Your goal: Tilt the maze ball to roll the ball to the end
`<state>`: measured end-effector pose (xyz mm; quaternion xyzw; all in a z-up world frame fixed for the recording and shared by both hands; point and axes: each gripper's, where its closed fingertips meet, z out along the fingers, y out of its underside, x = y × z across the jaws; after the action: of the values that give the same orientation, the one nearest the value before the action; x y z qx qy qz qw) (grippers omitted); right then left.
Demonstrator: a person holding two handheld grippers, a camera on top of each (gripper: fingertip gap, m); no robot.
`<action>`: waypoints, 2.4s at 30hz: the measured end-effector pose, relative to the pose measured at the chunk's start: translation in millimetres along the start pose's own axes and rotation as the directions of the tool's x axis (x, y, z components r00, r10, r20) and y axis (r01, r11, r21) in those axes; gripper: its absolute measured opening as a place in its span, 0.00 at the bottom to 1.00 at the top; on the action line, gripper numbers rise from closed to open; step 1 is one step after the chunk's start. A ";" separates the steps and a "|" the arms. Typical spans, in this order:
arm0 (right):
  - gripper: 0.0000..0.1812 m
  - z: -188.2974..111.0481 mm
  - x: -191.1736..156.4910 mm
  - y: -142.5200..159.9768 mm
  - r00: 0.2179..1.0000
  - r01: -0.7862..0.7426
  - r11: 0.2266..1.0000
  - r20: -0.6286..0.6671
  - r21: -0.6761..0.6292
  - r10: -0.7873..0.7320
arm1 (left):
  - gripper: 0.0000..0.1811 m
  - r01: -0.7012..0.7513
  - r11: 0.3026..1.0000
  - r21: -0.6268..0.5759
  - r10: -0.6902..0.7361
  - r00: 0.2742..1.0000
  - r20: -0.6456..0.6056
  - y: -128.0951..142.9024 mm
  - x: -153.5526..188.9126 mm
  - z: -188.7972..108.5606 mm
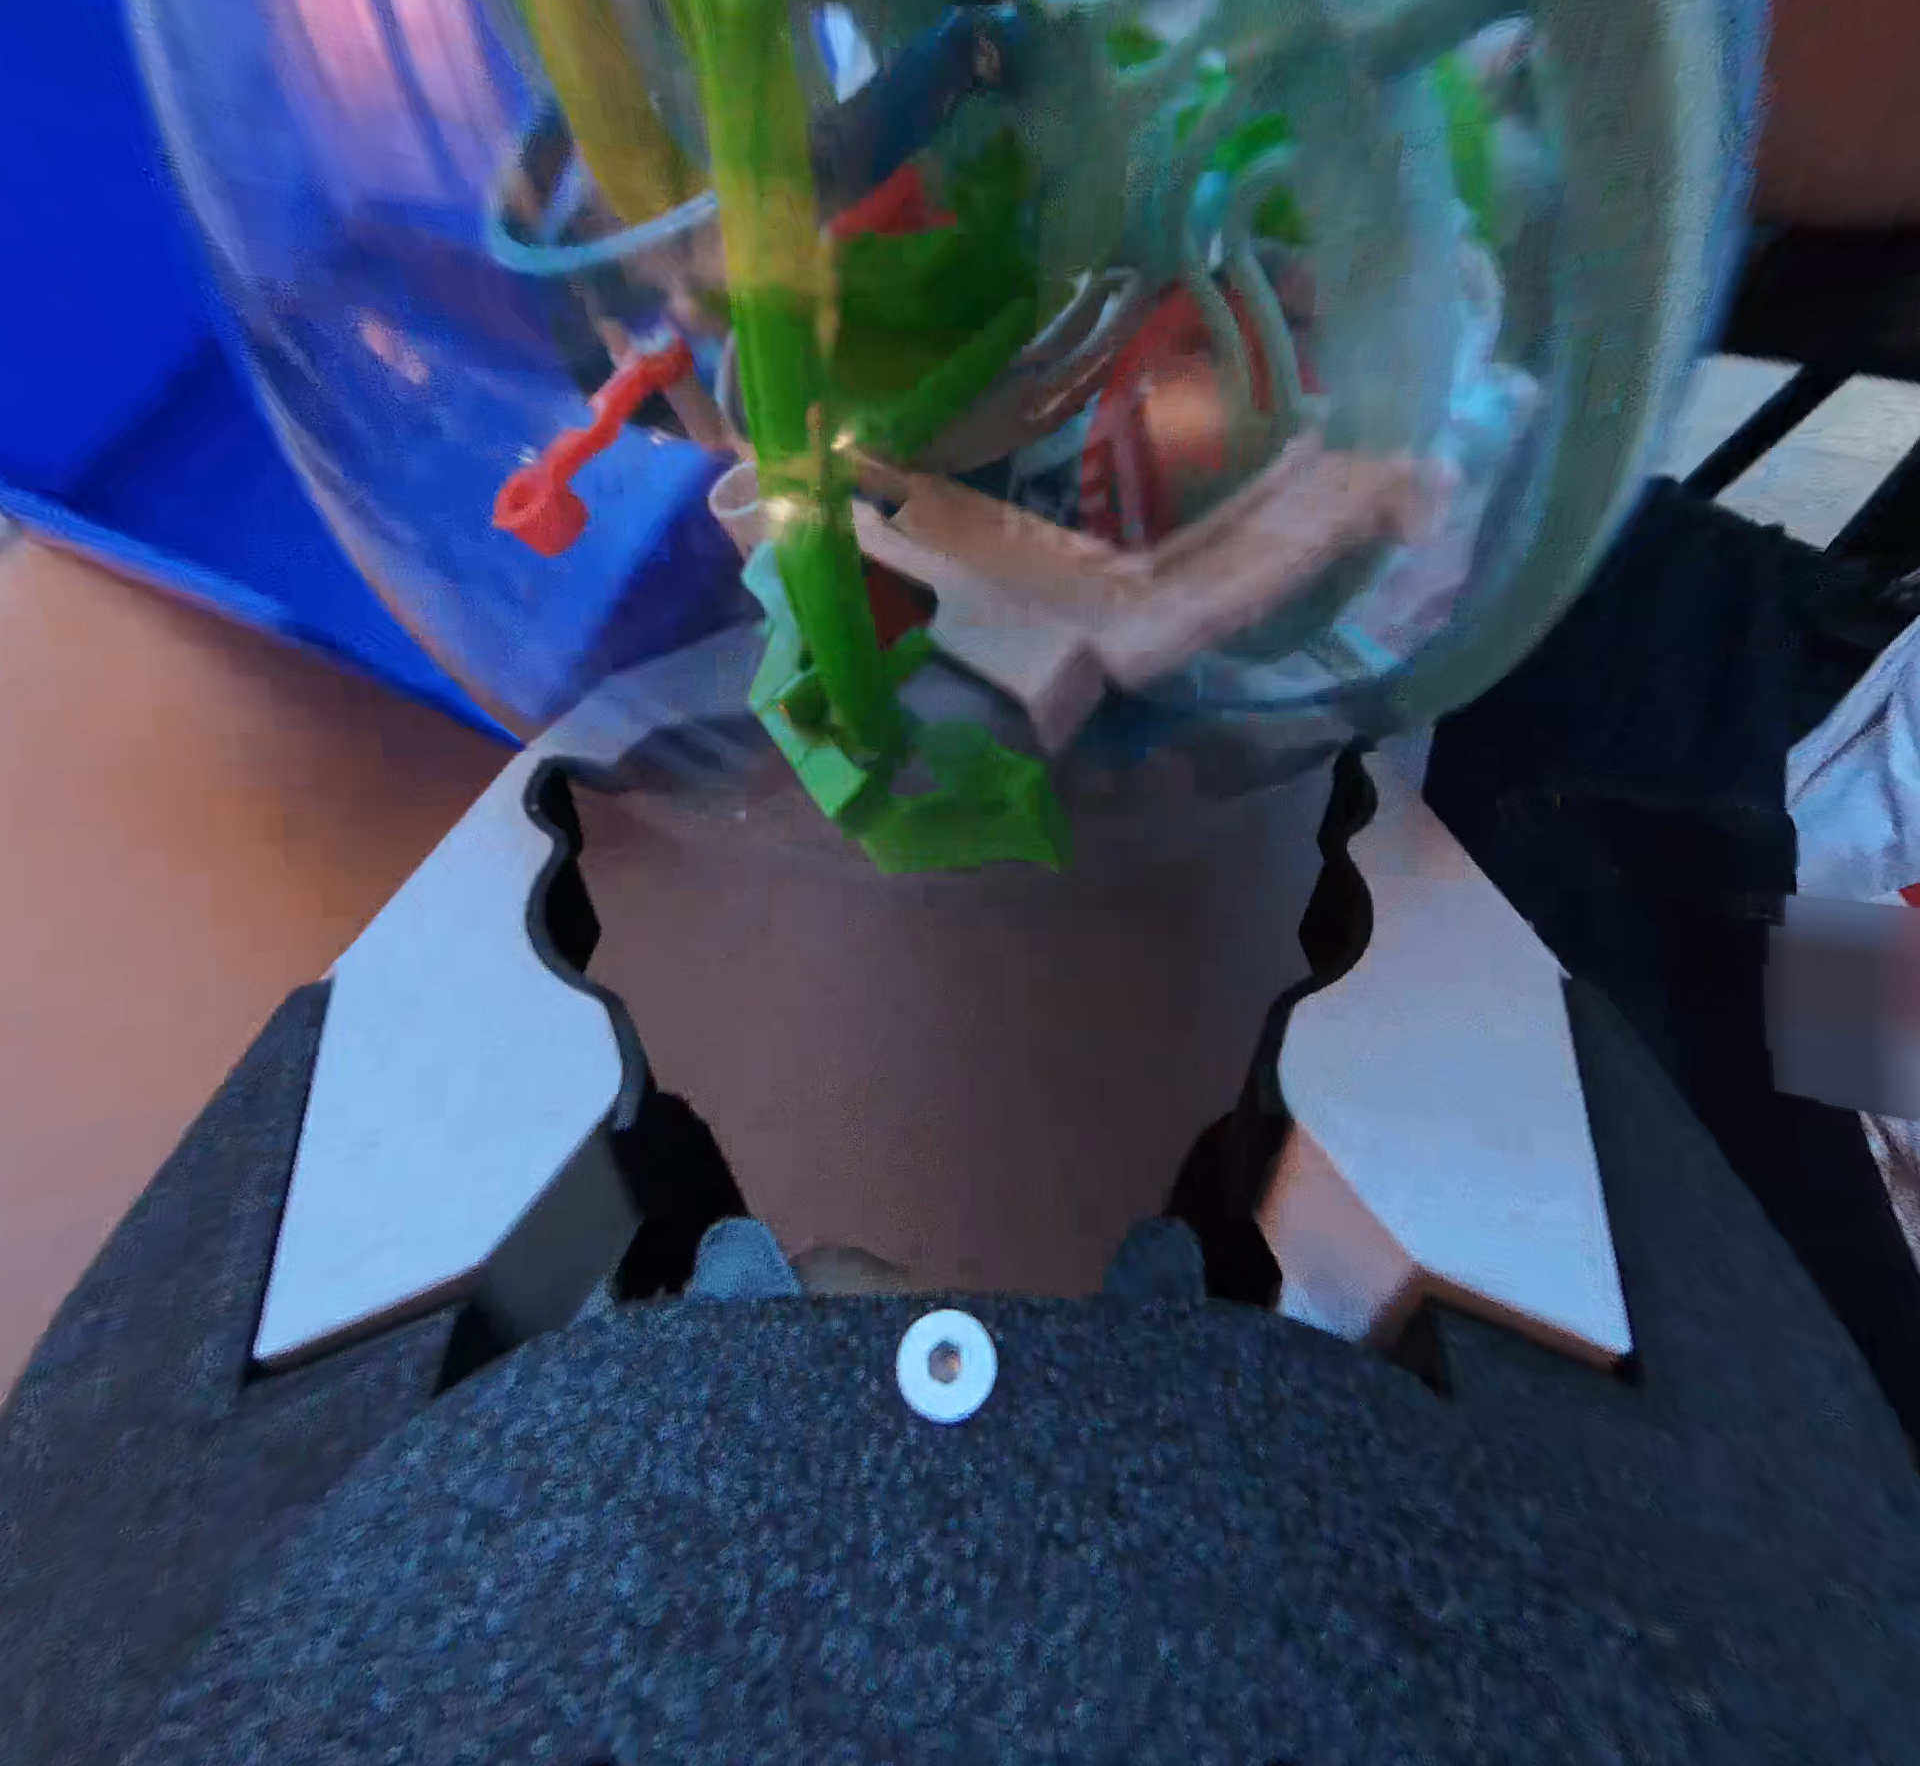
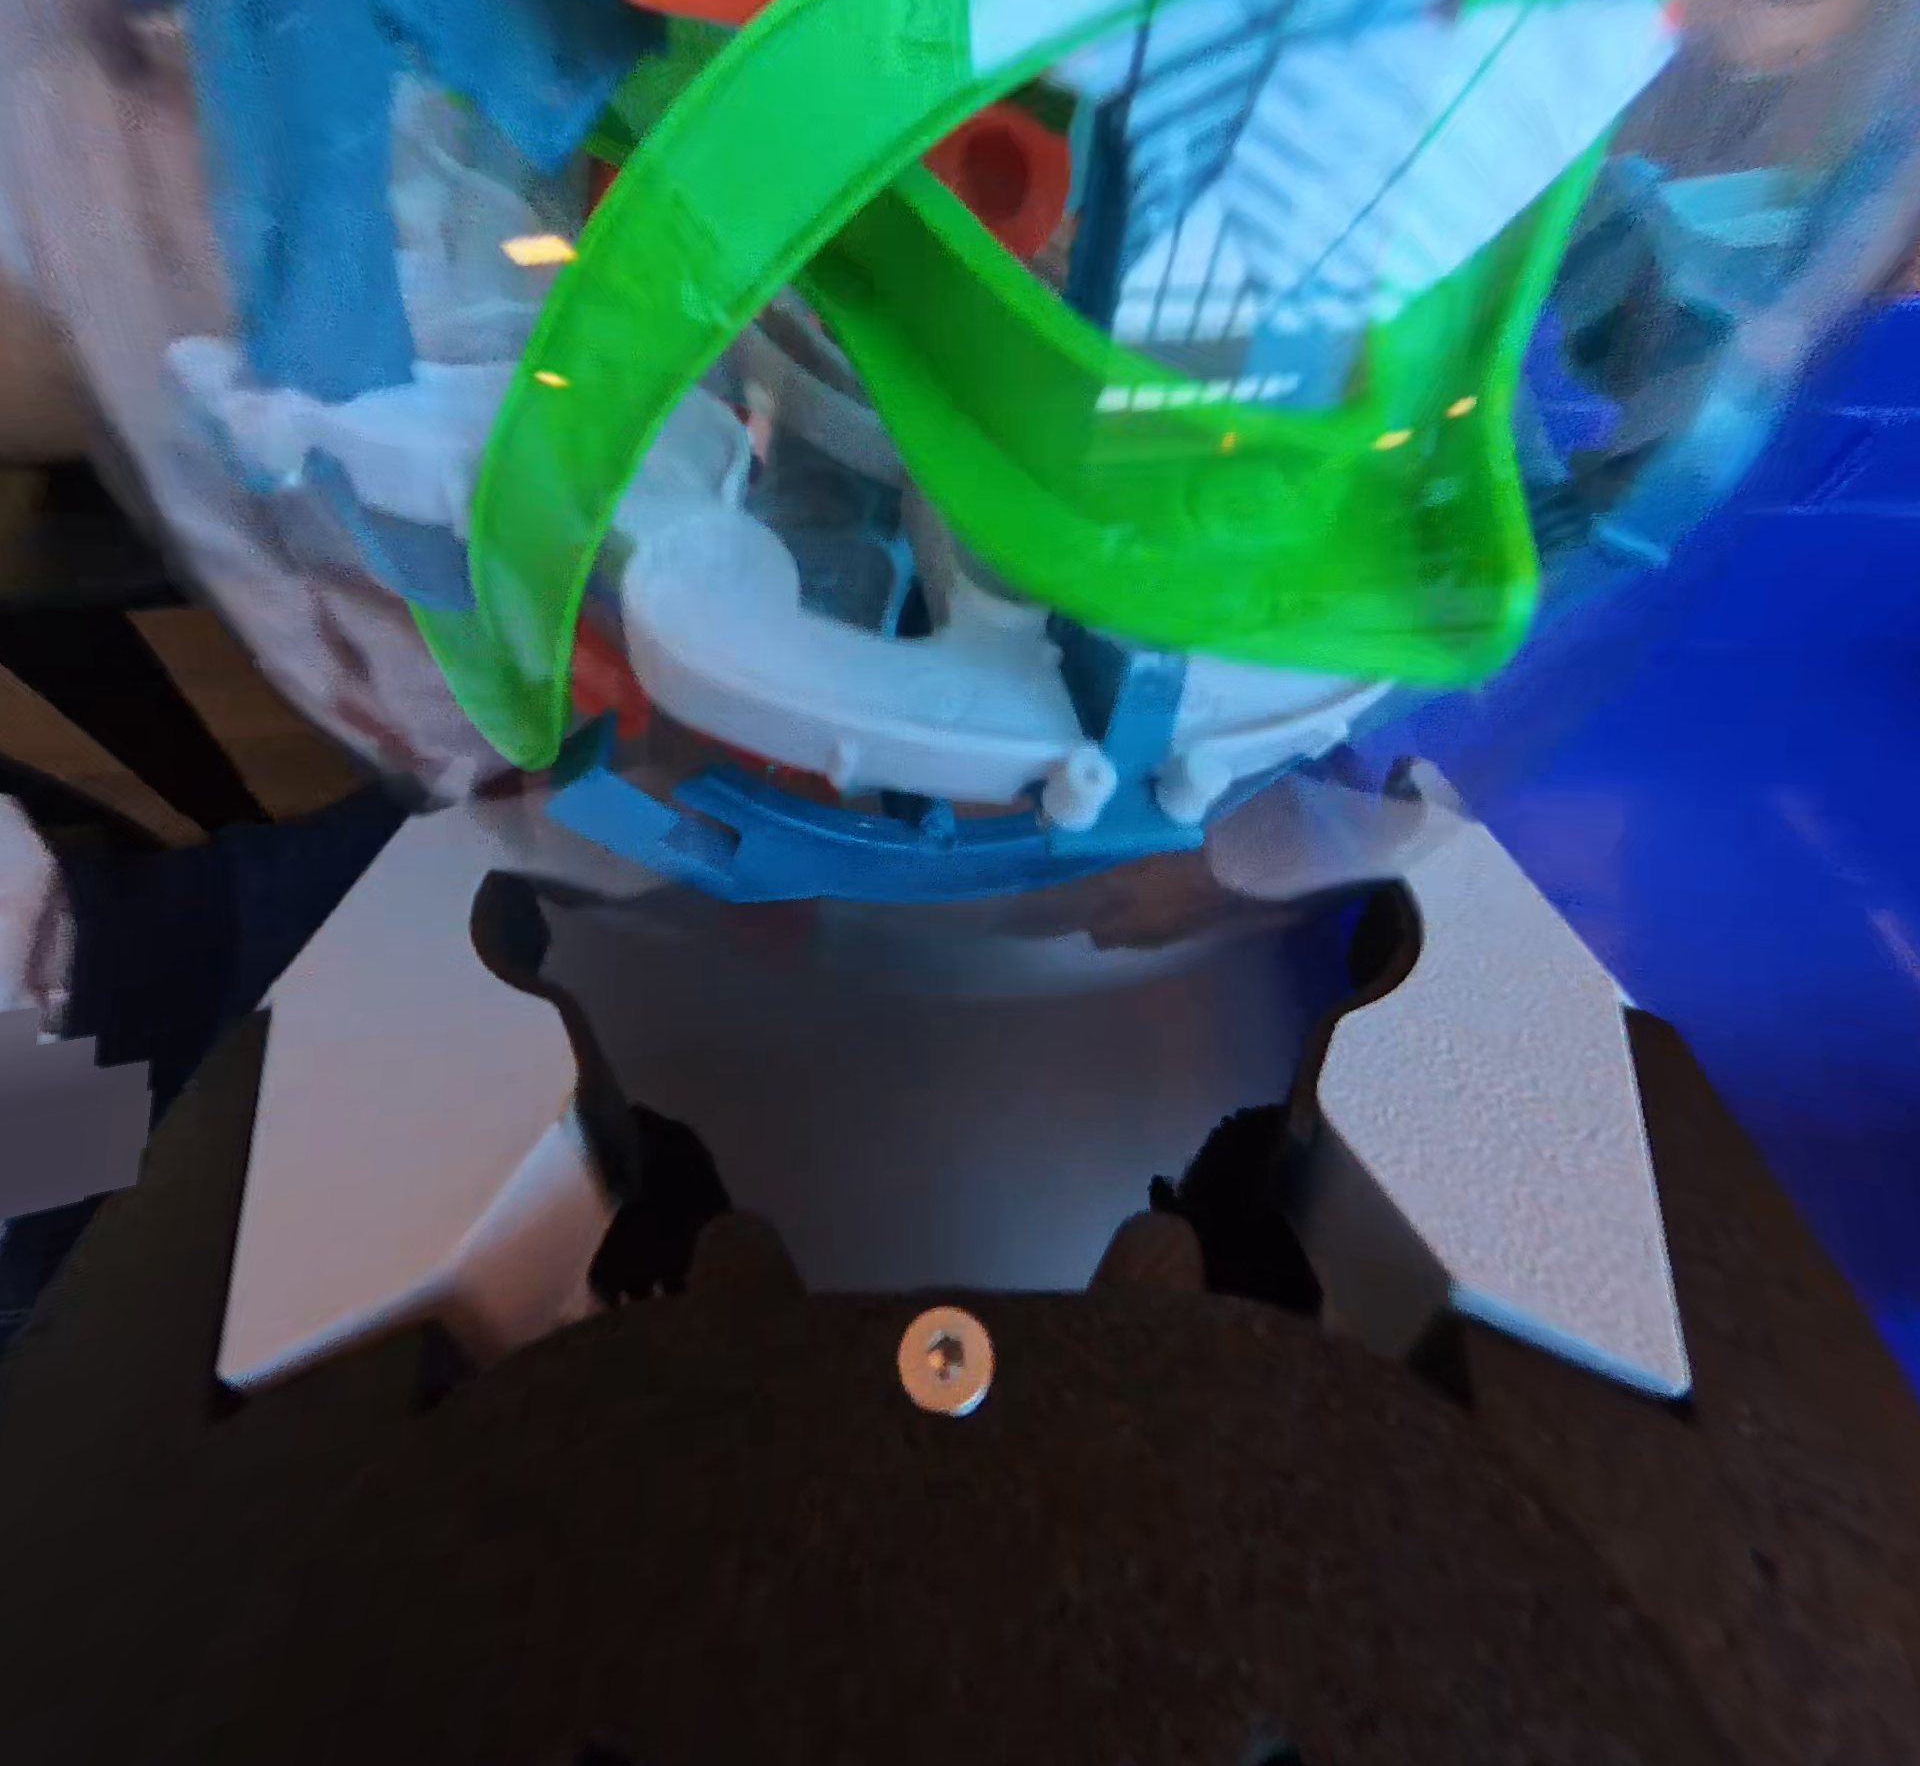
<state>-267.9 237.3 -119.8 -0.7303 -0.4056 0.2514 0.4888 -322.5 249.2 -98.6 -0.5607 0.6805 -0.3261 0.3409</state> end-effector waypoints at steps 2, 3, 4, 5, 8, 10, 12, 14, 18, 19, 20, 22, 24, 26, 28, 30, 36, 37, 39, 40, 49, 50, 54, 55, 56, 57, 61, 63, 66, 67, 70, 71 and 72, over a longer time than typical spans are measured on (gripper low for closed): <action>0.86 -6.7 -6.0 -22.4 0.999 -0.034 0.994 0.039 0.100 0.030 | 0.76 -0.037 0.998 0.048 0.037 0.999 0.010 -32.5 3.5 -19.5; 0.84 -11.4 -9.1 -34.7 0.999 -0.030 0.989 0.040 0.148 0.024 | 0.76 -0.066 0.996 0.068 0.065 0.998 0.019 -47.0 5.8 -28.4; 0.83 -16.1 -12.3 -45.5 0.999 -0.021 0.984 0.039 0.177 0.014 | 0.76 -0.093 0.992 0.083 0.091 0.995 0.028 -60.0 8.7 -36.5; 0.83 -21.1 -15.5 -56.4 0.999 -0.012 0.980 0.037 0.200 0.004 | 0.76 -0.116 0.989 0.092 0.113 0.993 0.037 -71.4 11.7 -44.2; 0.85 -38.7 -27.8 -91.3 0.999 0.007 0.960 0.036 0.281 -0.017 | 0.76 -0.158 0.968 0.193 0.149 0.987 0.060 -106.6 23.9 -67.1; 0.85 -50.7 -39.5 -115.0 0.998 -0.024 0.931 0.062 0.363 0.002 | 0.76 -0.155 0.929 0.337 0.141 0.988 0.066 -131.7 34.4 -82.4; 0.85 -56.4 -50.8 -127.3 0.996 -0.044 0.922 0.087 0.385 0.012 | 0.76 -0.140 0.871 0.470 0.125 0.990 0.065 -151.6 44.9 -94.9; 0.85 -62.1 -58.7 -136.7 0.996 -0.044 0.907 0.089 0.419 0.007 | 0.77 -0.117 0.813 0.570 0.107 0.993 0.050 -166.5 53.9 -104.2; 0.85 -76.5 -65.0 -149.2 0.996 -0.040 0.895 0.090 0.445 -0.001 | 0.77 -0.108 0.771 0.627 0.105 0.994 0.042 -181.4 62.8 -111.9; 0.85 -80.4 -65.9 -151.9 0.997 -0.027 0.893 0.082 0.450 -0.011 | 0.77 -0.096 0.755 0.648 0.103 0.994 0.026 -183.5 65.2 -113.9; 0.85 -83.4 -66.2 -153.2 0.998 -0.005 0.895 0.064 0.445 -0.026 | 0.77 -0.068 0.738 0.672 0.098 0.995 -0.007 -185.5 67.8 -116.5; 0.85 -88.0 -64.8 -153.1 0.996 0.082 0.901 -0.010 0.426 -0.086 | 0.78 0.001 0.710 0.704 0.086 0.992 -0.088 -187.9 71.2 -121.5; 0.85 -91.8 -62.6 -154.2 0.974 0.224 0.890 -0.130 0.397 -0.187 | 0.78 0.037 0.688 0.725 0.080 0.989 -0.126 -190.3 72.1 -123.1; 0.85 -94.4 -64.4 -156.0 0.936 0.339 0.874 -0.221 0.348 -0.274 | 0.78 0.035 0.689 0.724 0.091 0.987 -0.134 -190.8 75.0 -119.3; 0.85 -101.7 -72.4 -163.5 0.925 0.367 0.857 -0.237 0.362 -0.296 | 0.80 0.048 0.676 0.735 0.109 0.980 -0.165 -193.2 82.2 -121.5; 0.85 -111.4 -82.3 -172.9 0.908 0.410 0.825 -0.258 0.388 -0.330 | 0.80 0.036 0.673 0.739 0.138 0.975 -0.173 -195.5 91.1 -125.1; 0.85 -126.3 -103.0 -179.5 0.831 0.550 0.766 -0.313 0.333 -0.461 | 0.79 -0.143 0.673 0.726 0.257 0.965 -0.048 -205.4 123.3 -132.4; 0.85 -125.9 -102.5 -176.8 0.821 0.564 0.760 -0.317 0.323 -0.474 | 0.79 -0.181 0.678 0.712 0.271 0.962 -0.013 -206.7 127.1 -131.3; 0.85 -120.8 -97.5 -168.1 0.804 0.585 0.762 -0.326 0.278 -0.498 | 0.79 -0.261 0.692 0.673 0.302 0.951 0.058 -206.9 132.0 -127.3; 0.84 -117.4 -94.3 -163.7 0.793 0.596 0.763 -0.334 0.251 -0.510 | 0.79 -0.292 0.700 0.652 0.315 0.945 0.085 -206.0 133.3 -125.4; 0.84 -112.8 -102.9 -171.9 0.752 0.653 0.700 -0.360 0.290 -0.552 | 0.79 -0.381 0.702 0.602 0.371 0.917 0.148 -202.4 142.6 -133.3; 0.84 -112.4 -102.4 -173.0 0.742 0.663 0.693 -0.373 0.284 -0.556 | 0.79 -0.394 0.696 0.600 0.384 0.911 0.153 -203.5 143.3 -134.3; 0.84 -115.2 -104.5 -178.8 0.707 0.698 0.656 -0.417 0.286 -0.571 | 0.79 -0.457 0.697 0.553 0.437 0.882 0.178 -207.6 149.2 -137.0; 0.84 -117.2 -106.8 -180.5 0.694 0.711 0.644 -0.427 0.282 -0.580 | 0.79 -0.469 0.689 0.553 0.449 0.875 0.183 -208.1 151.6 -137.9; 0.84 -119.3 -108.7 -181.5 0.683 0.721 0.637 -0.434 0.272 -0.587 | 0.79 -0.478 0.685 0.549 0.459 0.869 0.184 -207.6 153.2 -138.4; 0.83 -121.8 -110.2 -182.2 0.671 0.731 0.633 -0.440 0.256 -0.597 | 0.79 -0.487 0.686 0.541 0.468 0.864 0.184 -206.9 154.1 -138.5; 0.83 -129.7 -114.7 -183.2 0.572 0.799 0.581 -0.486 0.152 -0.661 | 0.79 -0.574 0.649 0.499 0.533 0.812 0.240 -204.3 164.4 -138.0; 0.83 -131.4 -117.7 -183.0 0.567 0.804 0.577 -0.483 0.145 -0.668 | 0.79 -0.583 0.645 0.494 0.535 0.806 0.253 -204.8 167.8 -138.2; 0.83 -133.6 -116.7 -183.7 0.573 0.801 0.576 -0.488 0.163 -0.658 | 0.79 -0.578 0.647 0.497 0.538 0.808 0.241 -207.4 167.0 -136.8; 0.83 -133.8 -114.4 -183.8 0.575 0.799 0.578 -0.492 0.165 -0.654 | 0.79 -0.583 0.651 0.486 0.541 0.806 0.242 -209.0 165.3 -136.2; 0.83 -135.4 -110.9 -185.3 0.618 0.768 0.606 -0.485 0.206 -0.619 | 0.79 -0.558 0.681 0.474 0.526 0.823 0.213 -216.1 160.4 -135.4; 0.83 -136.6 -110.3 -185.7 0.634 0.755 0.619 -0.478 0.215 -0.608 | 0.79 -0.539 0.691 0.482 0.515 0.835 0.195 -217.4 158.1 -135.2; 0.83 -137.6 -109.4 -185.5 0.651 0.740 0.637 -0.468 0.215 -0.598 | 0.79 -0.513 0.700 0.497 0.499 0.849 0.173 -218.1 155.4 -134.8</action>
<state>-286.7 111.2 101.6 -0.4430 -0.4974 -0.0124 0.7458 -338.1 69.8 141.1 -0.2411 0.6880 -0.3858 0.5654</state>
